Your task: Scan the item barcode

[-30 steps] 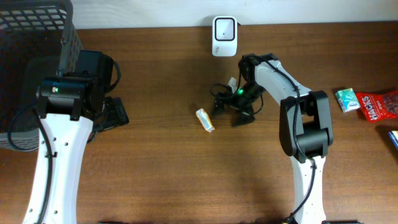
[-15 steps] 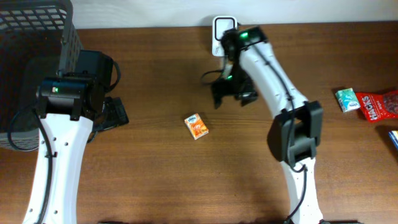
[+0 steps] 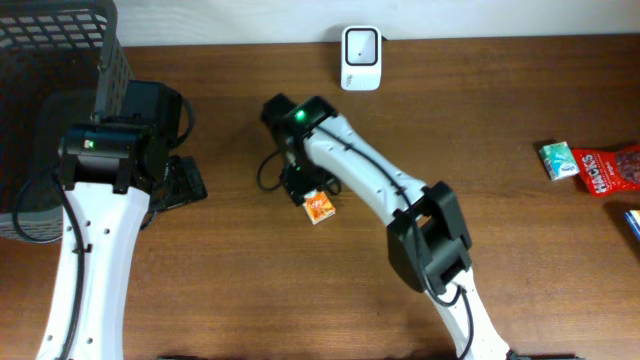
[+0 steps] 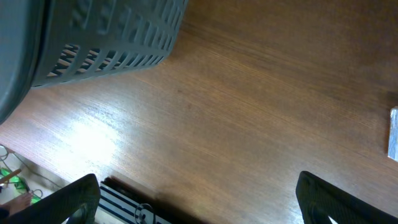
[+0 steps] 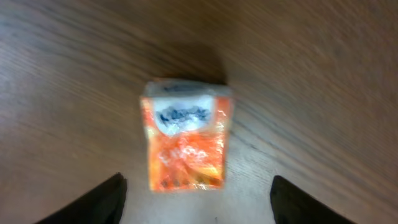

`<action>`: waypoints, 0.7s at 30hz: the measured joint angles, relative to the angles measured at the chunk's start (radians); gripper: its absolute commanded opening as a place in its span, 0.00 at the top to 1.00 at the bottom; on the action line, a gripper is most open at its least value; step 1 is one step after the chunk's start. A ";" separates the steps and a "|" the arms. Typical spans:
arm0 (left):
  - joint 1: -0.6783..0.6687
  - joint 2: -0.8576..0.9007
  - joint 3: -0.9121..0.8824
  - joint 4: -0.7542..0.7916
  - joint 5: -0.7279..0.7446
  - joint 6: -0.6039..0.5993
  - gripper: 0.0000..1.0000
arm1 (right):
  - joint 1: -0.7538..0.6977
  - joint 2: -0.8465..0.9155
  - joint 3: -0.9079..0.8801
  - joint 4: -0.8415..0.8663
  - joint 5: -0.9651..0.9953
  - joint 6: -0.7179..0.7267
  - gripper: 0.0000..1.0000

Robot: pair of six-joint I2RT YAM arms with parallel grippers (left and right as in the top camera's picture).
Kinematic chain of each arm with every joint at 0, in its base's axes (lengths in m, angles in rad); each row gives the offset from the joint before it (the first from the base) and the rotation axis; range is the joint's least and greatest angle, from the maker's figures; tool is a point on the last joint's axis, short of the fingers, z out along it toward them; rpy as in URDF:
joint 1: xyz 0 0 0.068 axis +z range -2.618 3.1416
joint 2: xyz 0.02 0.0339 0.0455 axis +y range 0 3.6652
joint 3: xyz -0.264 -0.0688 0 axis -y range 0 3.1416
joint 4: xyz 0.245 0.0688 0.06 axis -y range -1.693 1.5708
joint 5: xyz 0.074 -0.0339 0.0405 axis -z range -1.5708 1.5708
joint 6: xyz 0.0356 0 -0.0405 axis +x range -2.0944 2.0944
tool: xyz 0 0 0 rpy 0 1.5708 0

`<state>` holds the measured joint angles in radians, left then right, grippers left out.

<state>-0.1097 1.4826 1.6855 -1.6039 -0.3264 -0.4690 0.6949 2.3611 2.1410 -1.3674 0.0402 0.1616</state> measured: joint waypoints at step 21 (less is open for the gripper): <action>0.000 0.000 0.000 0.000 0.000 0.000 0.01 | 0.150 0.000 -0.136 0.145 0.339 0.139 0.75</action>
<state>-0.1101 1.4826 1.6855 -1.6035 -0.3264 -0.4690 0.8444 2.3611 2.0052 -1.2221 0.3794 0.3008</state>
